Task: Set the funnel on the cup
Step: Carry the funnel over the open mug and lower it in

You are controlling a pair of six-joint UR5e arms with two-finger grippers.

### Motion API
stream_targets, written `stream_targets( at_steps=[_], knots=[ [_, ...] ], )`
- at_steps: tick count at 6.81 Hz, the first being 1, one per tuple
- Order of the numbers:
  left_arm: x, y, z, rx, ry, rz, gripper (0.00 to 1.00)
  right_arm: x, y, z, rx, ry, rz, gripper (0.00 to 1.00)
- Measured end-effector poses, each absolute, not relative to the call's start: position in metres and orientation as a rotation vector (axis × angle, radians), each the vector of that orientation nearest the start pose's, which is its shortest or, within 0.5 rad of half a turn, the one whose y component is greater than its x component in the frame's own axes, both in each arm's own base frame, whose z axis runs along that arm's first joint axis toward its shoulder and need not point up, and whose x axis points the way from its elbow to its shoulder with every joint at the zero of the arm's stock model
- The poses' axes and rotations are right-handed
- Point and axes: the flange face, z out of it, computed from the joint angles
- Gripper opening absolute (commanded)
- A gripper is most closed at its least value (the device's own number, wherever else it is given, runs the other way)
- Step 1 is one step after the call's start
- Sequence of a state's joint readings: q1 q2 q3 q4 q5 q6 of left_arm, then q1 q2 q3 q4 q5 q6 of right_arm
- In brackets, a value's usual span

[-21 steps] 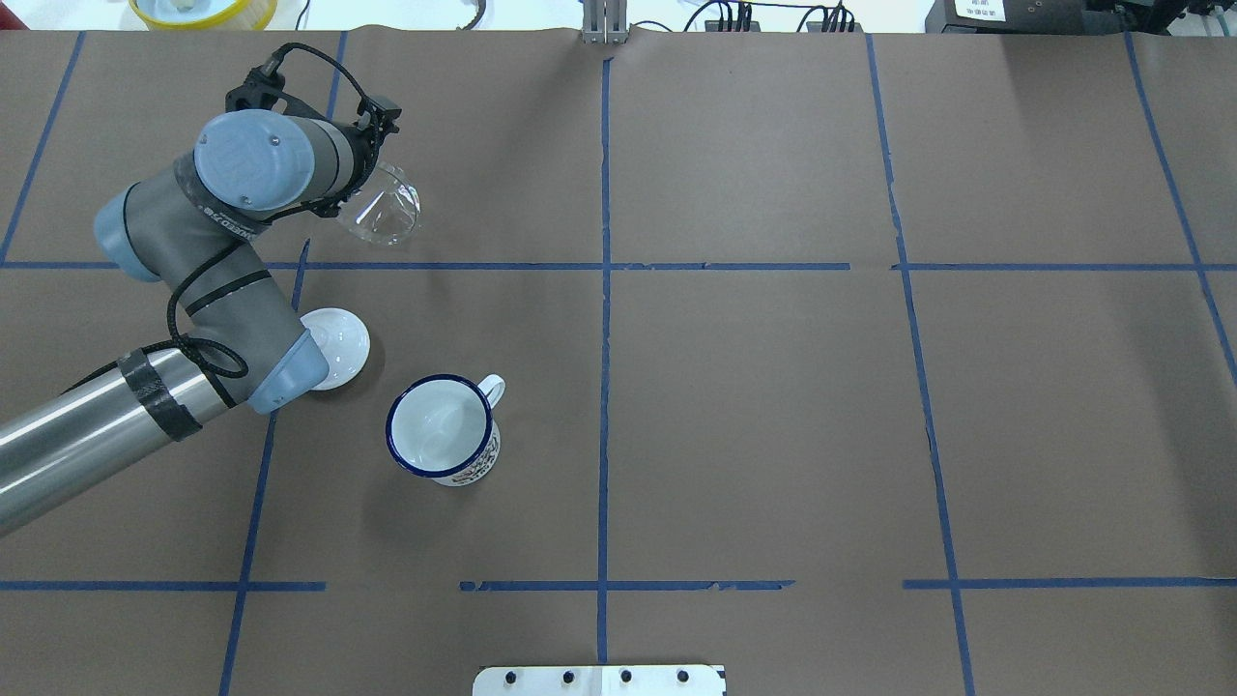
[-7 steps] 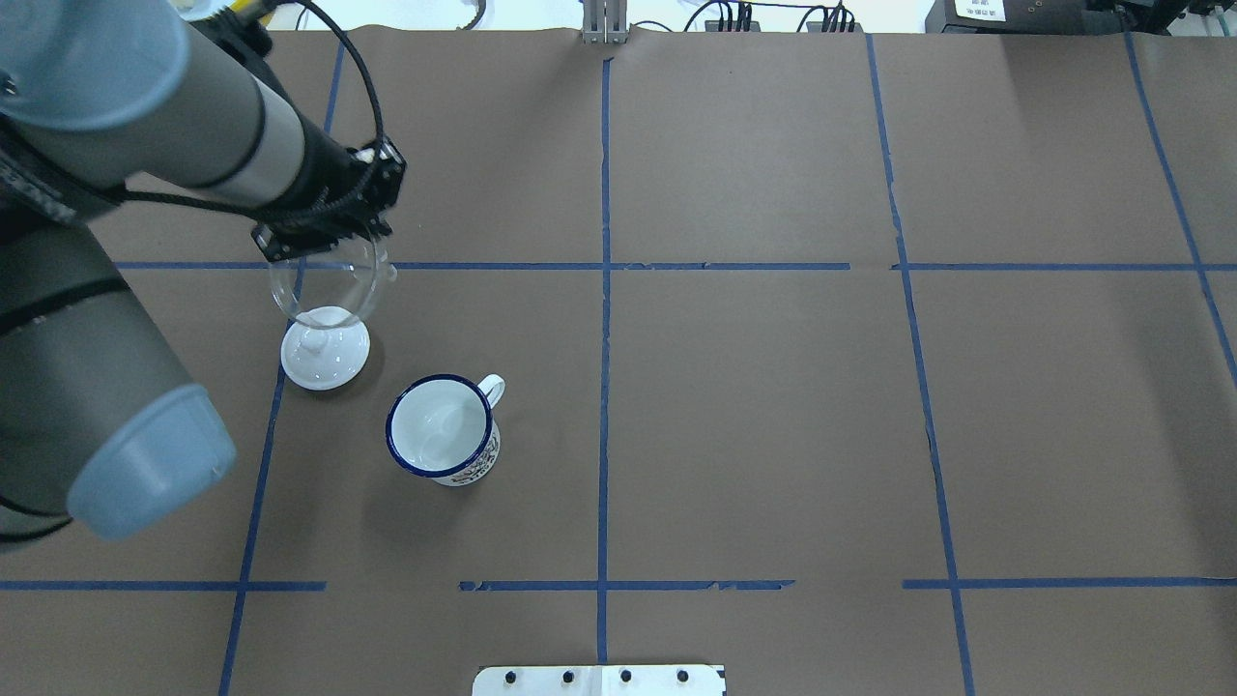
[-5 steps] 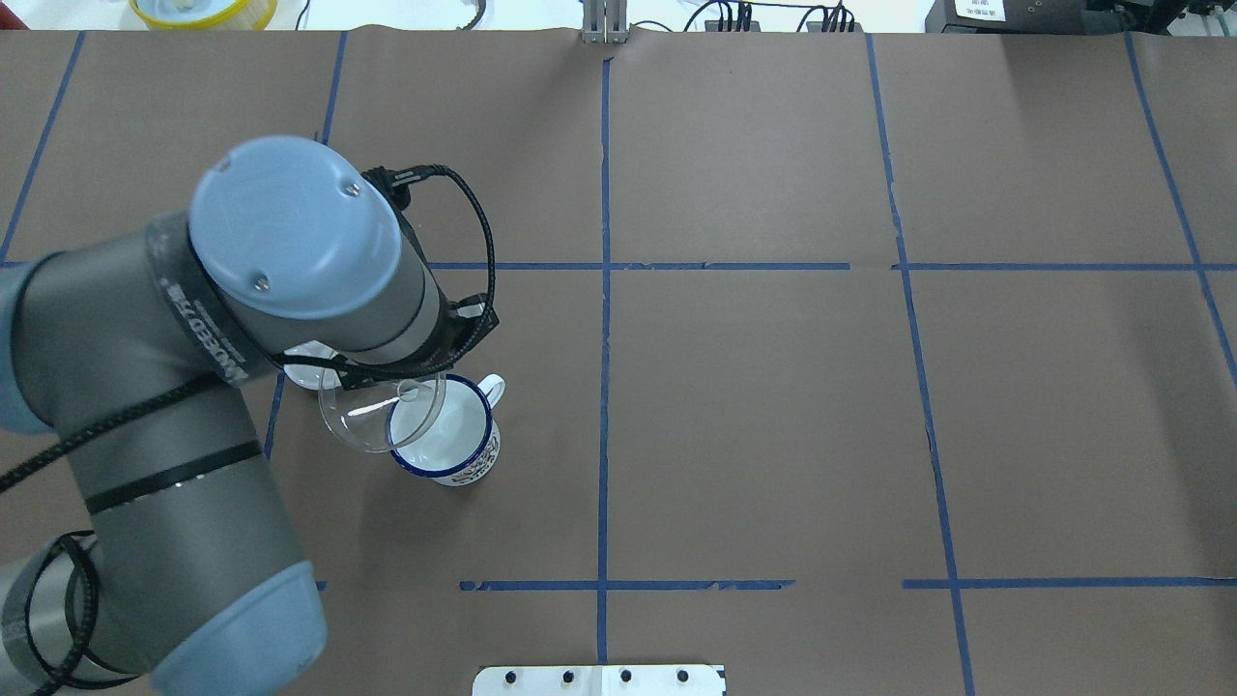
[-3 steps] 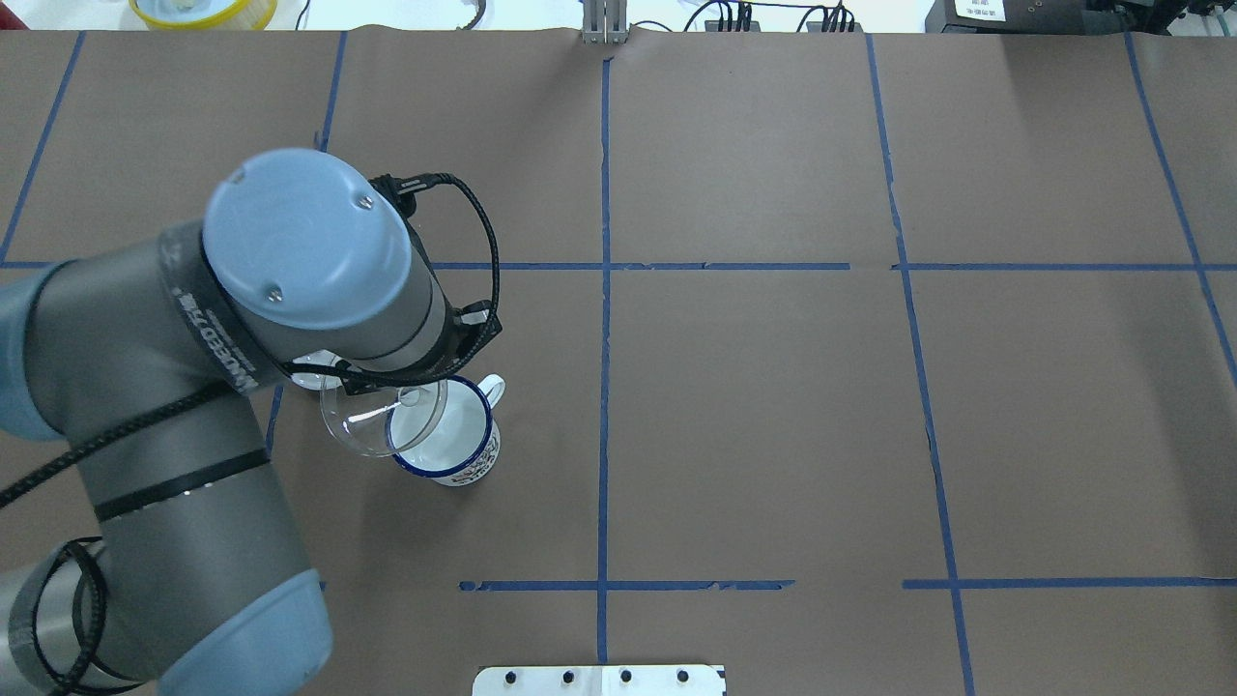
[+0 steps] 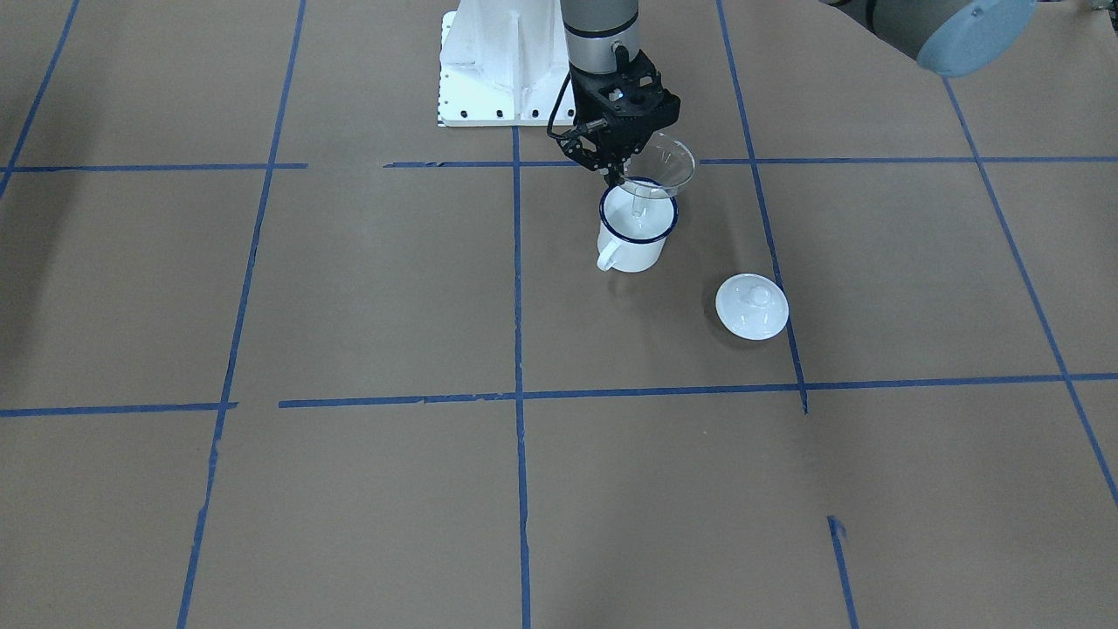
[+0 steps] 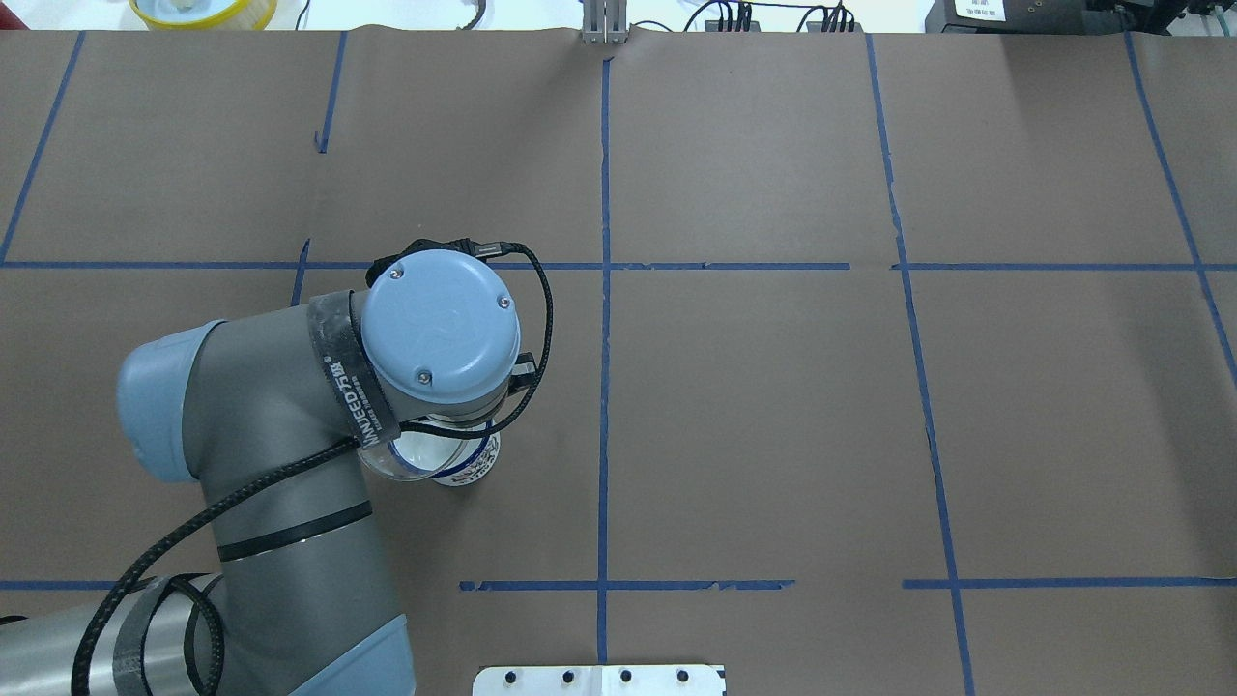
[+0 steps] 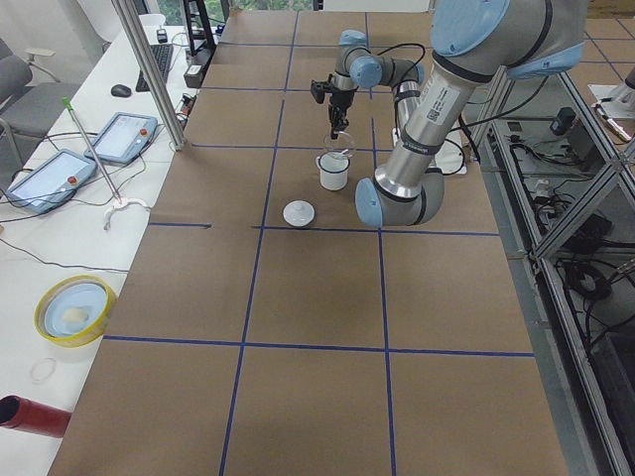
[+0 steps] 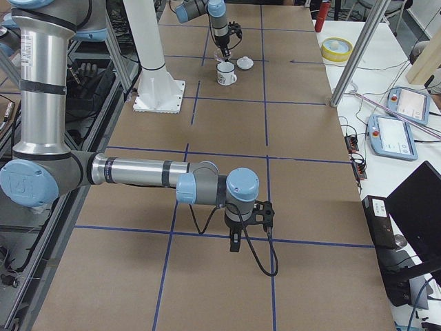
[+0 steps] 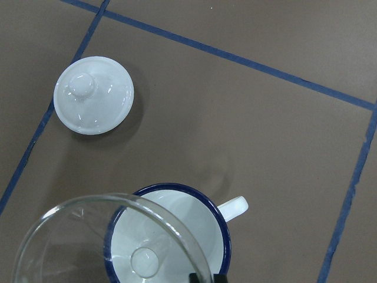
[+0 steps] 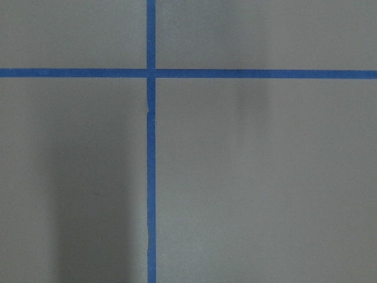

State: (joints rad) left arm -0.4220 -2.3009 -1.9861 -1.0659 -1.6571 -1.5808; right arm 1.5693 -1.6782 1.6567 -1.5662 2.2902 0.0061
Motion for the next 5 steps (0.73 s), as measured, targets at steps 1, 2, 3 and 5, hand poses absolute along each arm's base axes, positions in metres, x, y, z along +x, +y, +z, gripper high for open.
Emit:
stream_targets(
  at_steps=[1, 2, 3, 5],
  knots=[
    [0.488, -0.356, 0.145, 0.057, 0.641, -0.388, 0.99, 0.067, -0.445, 0.67, -0.019, -0.719, 0.01, 1.0],
    [0.495, -0.36, 0.15, 0.068, 0.638, -0.391, 1.0, 0.067, -0.445, 0.67, -0.019, -0.719, 0.01, 1.0],
    [0.5, -0.364, 0.154, 0.083, 0.636, -0.398, 1.0, 0.067, -0.445, 0.67, -0.019, -0.719, 0.011, 1.0],
    [0.502, -0.364, 0.155, 0.107, 0.636, -0.408, 1.0, 0.067, -0.445, 0.67, -0.019, -0.719, 0.011, 1.0]
  ],
)
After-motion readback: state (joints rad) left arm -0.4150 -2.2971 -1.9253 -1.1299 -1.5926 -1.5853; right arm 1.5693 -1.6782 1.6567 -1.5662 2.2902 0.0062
